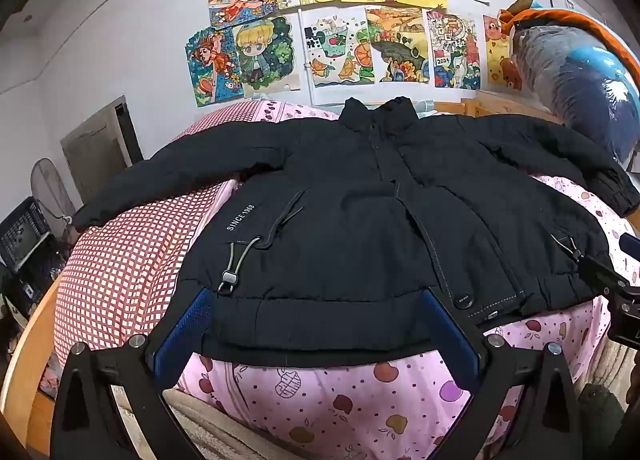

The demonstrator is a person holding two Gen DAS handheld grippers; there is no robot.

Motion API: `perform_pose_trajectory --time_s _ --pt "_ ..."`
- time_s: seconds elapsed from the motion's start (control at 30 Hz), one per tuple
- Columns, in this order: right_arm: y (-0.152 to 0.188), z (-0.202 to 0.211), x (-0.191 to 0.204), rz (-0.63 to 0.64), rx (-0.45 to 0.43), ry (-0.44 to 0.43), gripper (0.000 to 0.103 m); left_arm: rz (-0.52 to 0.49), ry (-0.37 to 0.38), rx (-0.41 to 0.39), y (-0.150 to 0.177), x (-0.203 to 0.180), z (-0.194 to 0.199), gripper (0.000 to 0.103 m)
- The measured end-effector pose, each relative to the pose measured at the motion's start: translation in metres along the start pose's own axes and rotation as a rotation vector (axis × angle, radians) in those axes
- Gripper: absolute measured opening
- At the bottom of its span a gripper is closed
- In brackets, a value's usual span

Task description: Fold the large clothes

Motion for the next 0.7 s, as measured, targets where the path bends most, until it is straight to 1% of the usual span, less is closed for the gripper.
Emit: perform_pose_trajectory --time_s 0.23,0.33,0.37,0.7 --pt "0.0001 -0.0018 -0.0022 -0.004 0.004 -0.008 0.102 0.007 -0.005 -0.004 0.0013 0.0021 0.0027 0.103" --pt "0.0009 -0.0006 0.0044 0.001 -0.001 -0.002 0.102 0.014 -0.005 -0.005 0.0032 0.0038 0.0053 0.103" --pt "0.0009 -0.0002 0.0046 0.000 -0.001 -0.002 0.102 0.007 -0.006 0.002 0.0002 0.0005 -0.0018 0.103" --pt "0.0003 -0.0027 0.0025 0.001 0.000 -0.005 0.102 0.003 -0.005 0.005 -0.0011 -0.0023 -0.0009 0.103"
Point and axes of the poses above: each gripper's, at about its wrist camera, not at the fingertips, and z roughly against the way its jaws point, x to its left, y to its underside, the point moved 2 cm from there along -z, roughly the way its jaws point, and after that the axes turned 13 degrees about x, right-handed, at the moved point
